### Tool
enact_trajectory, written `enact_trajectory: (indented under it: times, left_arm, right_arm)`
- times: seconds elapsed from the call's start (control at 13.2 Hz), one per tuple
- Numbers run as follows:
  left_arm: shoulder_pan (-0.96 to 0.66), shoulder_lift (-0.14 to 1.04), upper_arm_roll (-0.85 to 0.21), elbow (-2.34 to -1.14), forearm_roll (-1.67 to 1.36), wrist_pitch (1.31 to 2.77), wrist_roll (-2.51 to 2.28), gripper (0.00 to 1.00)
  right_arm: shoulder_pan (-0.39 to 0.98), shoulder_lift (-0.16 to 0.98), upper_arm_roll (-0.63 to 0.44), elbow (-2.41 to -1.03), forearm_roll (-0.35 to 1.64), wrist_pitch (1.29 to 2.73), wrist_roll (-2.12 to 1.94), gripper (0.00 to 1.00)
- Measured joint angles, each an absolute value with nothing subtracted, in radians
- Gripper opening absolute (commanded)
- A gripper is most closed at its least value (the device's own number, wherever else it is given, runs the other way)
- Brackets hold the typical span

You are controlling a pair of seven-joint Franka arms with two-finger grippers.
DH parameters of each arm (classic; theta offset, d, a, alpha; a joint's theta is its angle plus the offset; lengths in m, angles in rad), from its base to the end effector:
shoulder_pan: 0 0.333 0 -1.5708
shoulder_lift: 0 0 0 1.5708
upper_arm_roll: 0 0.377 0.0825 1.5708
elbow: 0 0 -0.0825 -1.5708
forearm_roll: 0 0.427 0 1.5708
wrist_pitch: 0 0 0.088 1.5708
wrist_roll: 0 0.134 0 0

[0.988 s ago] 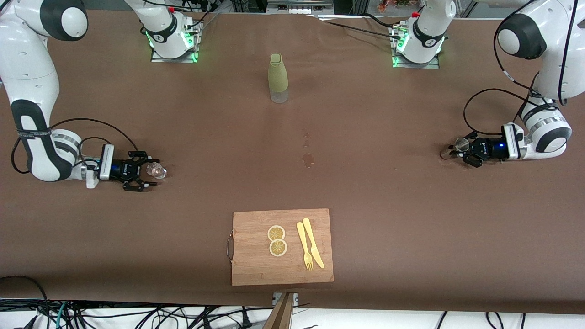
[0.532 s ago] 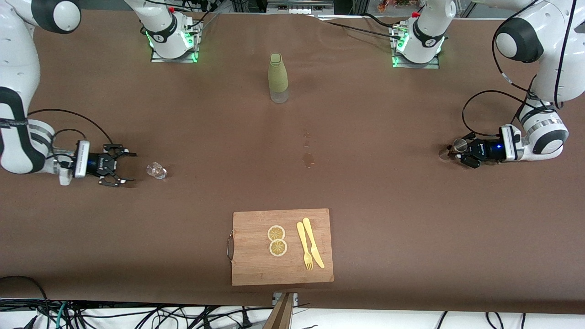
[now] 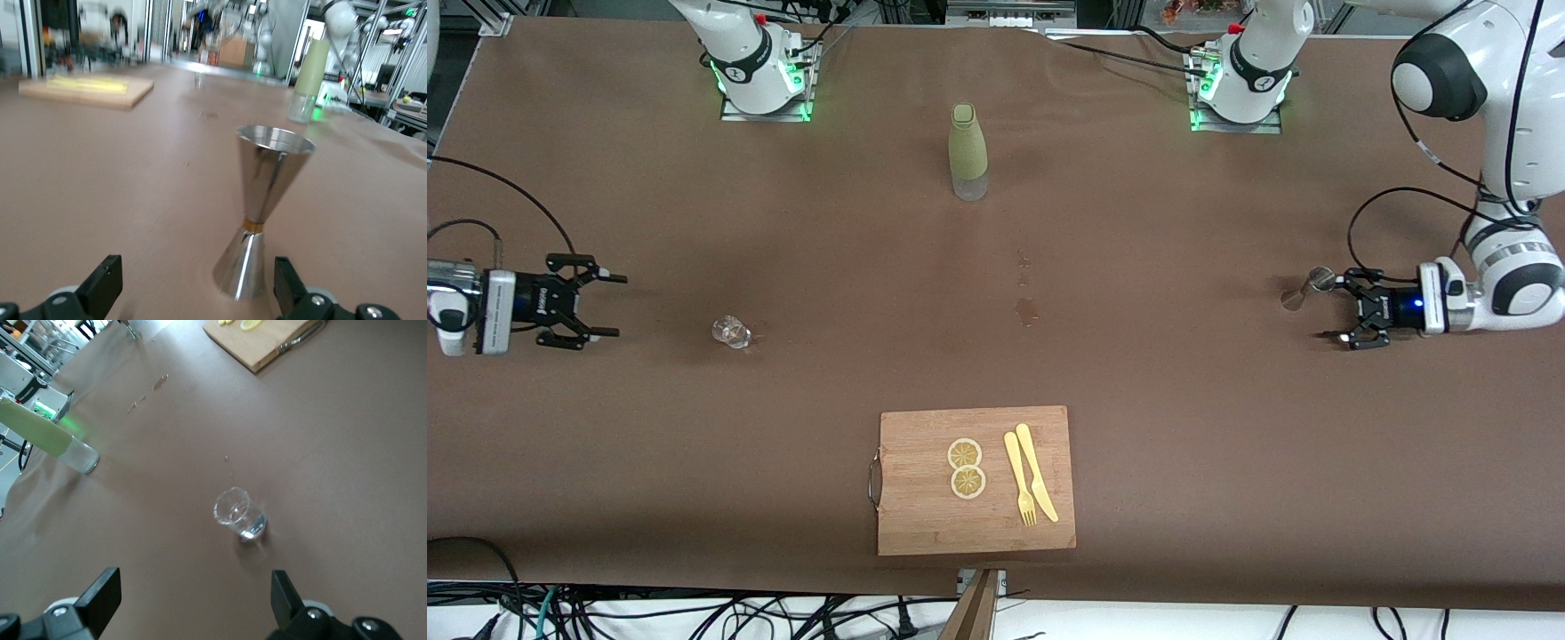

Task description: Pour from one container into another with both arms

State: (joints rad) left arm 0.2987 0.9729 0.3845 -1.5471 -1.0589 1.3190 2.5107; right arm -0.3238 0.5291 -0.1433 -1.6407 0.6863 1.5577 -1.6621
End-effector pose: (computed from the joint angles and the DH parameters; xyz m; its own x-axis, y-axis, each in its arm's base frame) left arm 0.5938 0.2748 0.0854 0.2139 -0.3568 0.9094 -0.9743 -0.0103 0.2252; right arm 0.6431 -0.2157 0.3061 0.6012 0.6087 0.5176 0.7855 -0.3315 -0.5226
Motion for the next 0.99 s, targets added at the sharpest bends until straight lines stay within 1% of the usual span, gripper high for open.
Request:
enact_trajectory:
  times: [0.15,0.3,0.46,0.53,0.68,0.76,0.84,0.99]
  left_arm:
    - [0.294,0.923,0.385,-1.503,-0.969,1.354,2.28,1.0]
    - [0.275,0.863,0.388,-1.471,-0.884,1.384,2.063,1.0]
    - [0.242,0.789,0.39,-1.448,-0.798,1.386,1.79,1.0]
    - [0.217,0.744,0.39,-1.442,-0.75,1.387,1.65,1.0]
    - [0.155,0.635,0.389,-1.435,-0.644,1.388,1.35,1.0]
    - [0.125,0.58,0.389,-1.435,-0.598,1.388,1.199,1.0]
    - [0.101,0.529,0.382,-1.435,-0.561,1.388,1.053,1.0]
    - [0.084,0.442,0.316,-1.435,-0.481,1.388,0.805,1.0]
  right_arm:
    - [-0.298,0.454,-0.142,-1.639,0.603,1.54,-1.487,1.0]
    - [-0.27,0.383,-0.139,-1.633,0.56,1.495,-1.308,1.0]
    - [-0.256,0.324,-0.138,-1.598,0.521,1.413,-1.132,1.0]
    - [-0.254,0.3,-0.137,-1.556,0.482,1.356,-1.046,1.0]
    - [-0.246,0.264,-0.136,-1.45,0.409,1.245,-0.925,1.0]
    - [-0.24,0.254,-0.136,-1.414,0.391,1.217,-0.877,1.0]
    - [-0.233,0.25,-0.136,-1.394,0.376,1.203,-0.826,1.0]
    - [-0.191,0.251,-0.136,-1.38,0.311,1.193,-0.726,1.0]
